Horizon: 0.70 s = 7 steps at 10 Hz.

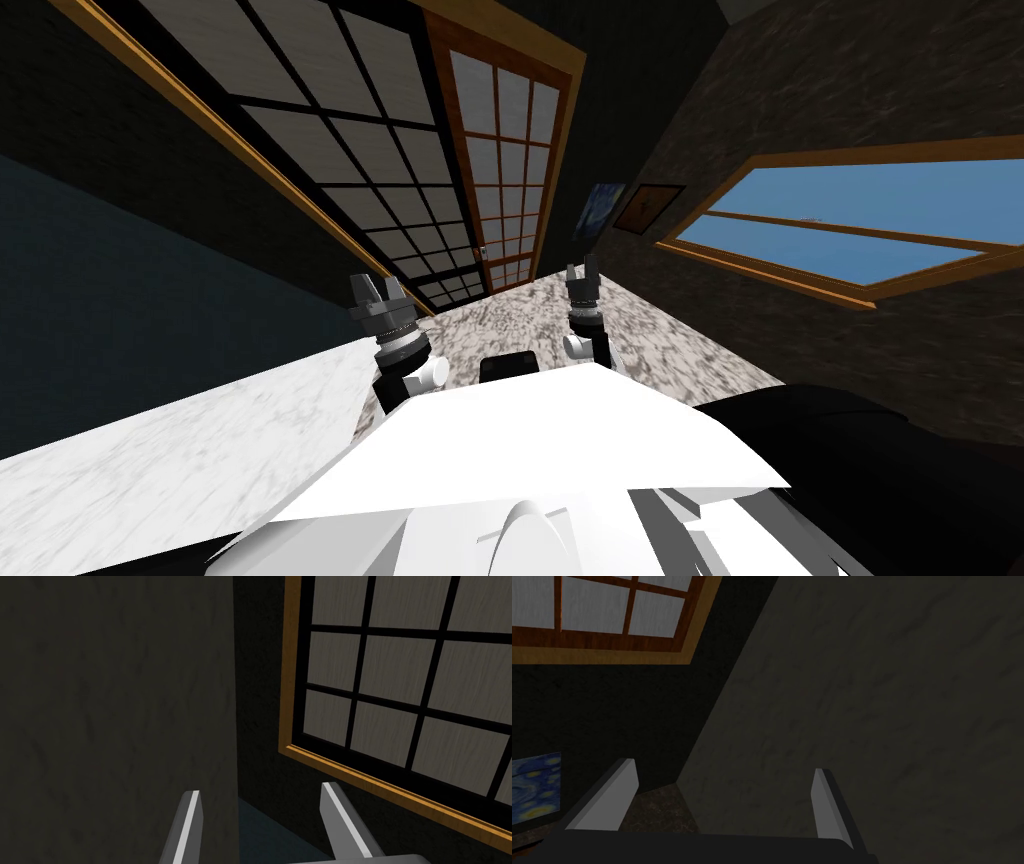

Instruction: Pull the door open

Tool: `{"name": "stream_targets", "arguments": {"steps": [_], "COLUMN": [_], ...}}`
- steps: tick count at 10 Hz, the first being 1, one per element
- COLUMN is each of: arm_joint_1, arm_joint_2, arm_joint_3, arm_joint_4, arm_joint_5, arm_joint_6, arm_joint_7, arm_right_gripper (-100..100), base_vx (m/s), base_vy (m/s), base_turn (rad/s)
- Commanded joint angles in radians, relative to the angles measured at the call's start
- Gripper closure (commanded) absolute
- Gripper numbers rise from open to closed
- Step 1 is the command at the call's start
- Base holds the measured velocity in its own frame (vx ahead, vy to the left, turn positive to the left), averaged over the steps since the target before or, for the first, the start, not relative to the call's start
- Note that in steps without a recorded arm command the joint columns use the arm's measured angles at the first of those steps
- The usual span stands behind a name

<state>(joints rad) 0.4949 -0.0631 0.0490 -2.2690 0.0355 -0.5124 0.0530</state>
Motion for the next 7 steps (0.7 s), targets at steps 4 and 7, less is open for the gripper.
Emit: {"name": "stream_targets", "arguments": {"steps": [4,7], "arm_joint_1": [-0.012,-0.019], "arm_joint_2": [-0.011,-0.018], "arm_joint_3": [-0.001,-0.002], "arm_joint_4": [0.081,0.130], "arm_joint_5": [-0.013,-0.020], "arm_joint_6": [-0.021,-0.033], "arm_joint_7": [0.093,0.148], "arm_right_gripper": [-100,-100], "base_vx": [0.122,0.095], "base_vy": [0.035,0.032], "base_turn": [0.060,0.056]}}
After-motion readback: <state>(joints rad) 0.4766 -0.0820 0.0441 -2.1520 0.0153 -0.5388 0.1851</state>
